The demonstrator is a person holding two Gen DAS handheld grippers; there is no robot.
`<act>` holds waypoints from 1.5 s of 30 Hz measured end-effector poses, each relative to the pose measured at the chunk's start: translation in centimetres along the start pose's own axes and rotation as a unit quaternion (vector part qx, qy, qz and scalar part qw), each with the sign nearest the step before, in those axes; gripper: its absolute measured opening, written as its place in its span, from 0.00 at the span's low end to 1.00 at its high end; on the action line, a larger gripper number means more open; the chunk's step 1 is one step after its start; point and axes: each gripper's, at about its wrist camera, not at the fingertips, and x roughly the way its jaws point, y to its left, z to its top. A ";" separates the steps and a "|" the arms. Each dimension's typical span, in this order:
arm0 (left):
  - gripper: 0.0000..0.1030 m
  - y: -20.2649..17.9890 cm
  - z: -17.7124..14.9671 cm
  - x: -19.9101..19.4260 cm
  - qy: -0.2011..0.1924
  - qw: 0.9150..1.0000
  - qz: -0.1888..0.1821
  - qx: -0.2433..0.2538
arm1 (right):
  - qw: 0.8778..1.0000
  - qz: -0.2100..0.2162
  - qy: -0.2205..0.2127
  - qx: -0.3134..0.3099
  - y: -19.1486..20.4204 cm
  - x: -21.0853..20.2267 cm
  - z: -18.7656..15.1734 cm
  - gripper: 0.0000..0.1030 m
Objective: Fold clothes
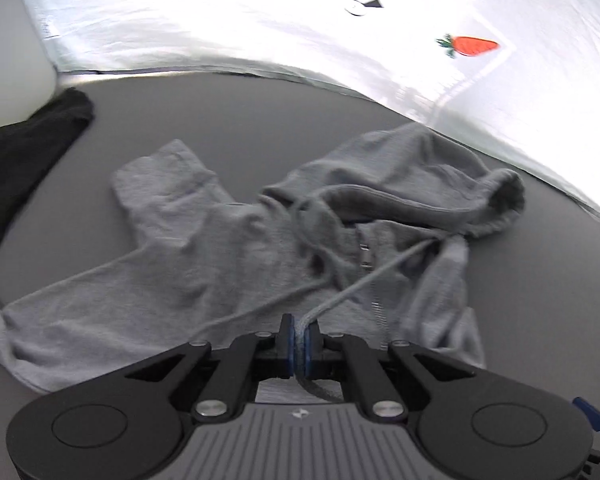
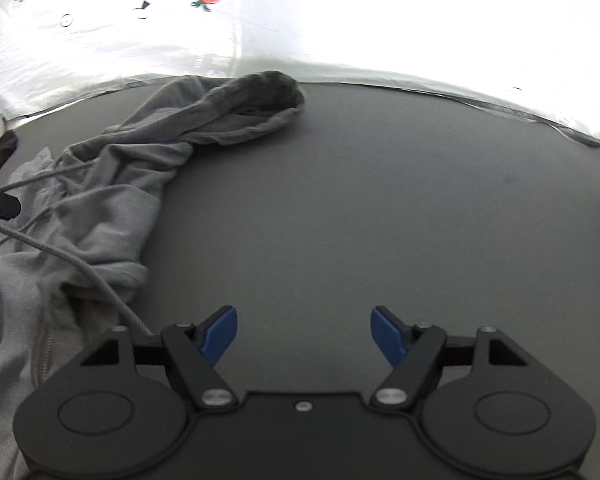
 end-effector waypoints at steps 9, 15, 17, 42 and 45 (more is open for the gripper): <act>0.47 -1.4 -1.2 -1.2 0.004 0.996 -0.059 0.067 | 0.989 0.010 0.010 -0.146 6.5 2.3 1.3 0.62; 0.73 -10.6 -1.9 0.9 0.021 0.973 -0.150 0.171 | 0.996 -0.024 0.023 -0.088 3.8 1.2 0.3 0.63; 0.71 -12.5 -2.0 2.6 0.033 0.973 -0.138 0.183 | 0.996 -0.040 0.023 -0.071 2.9 0.6 -0.3 0.63; 0.12 7.2 -3.8 -0.4 0.039 0.990 -0.079 -0.110 | 0.946 0.076 -0.059 -0.310 13.8 1.4 0.2 0.48; 0.13 7.2 -3.9 -0.3 0.037 0.992 -0.079 -0.096 | 0.909 0.023 -0.110 -0.402 16.5 2.1 -0.7 0.47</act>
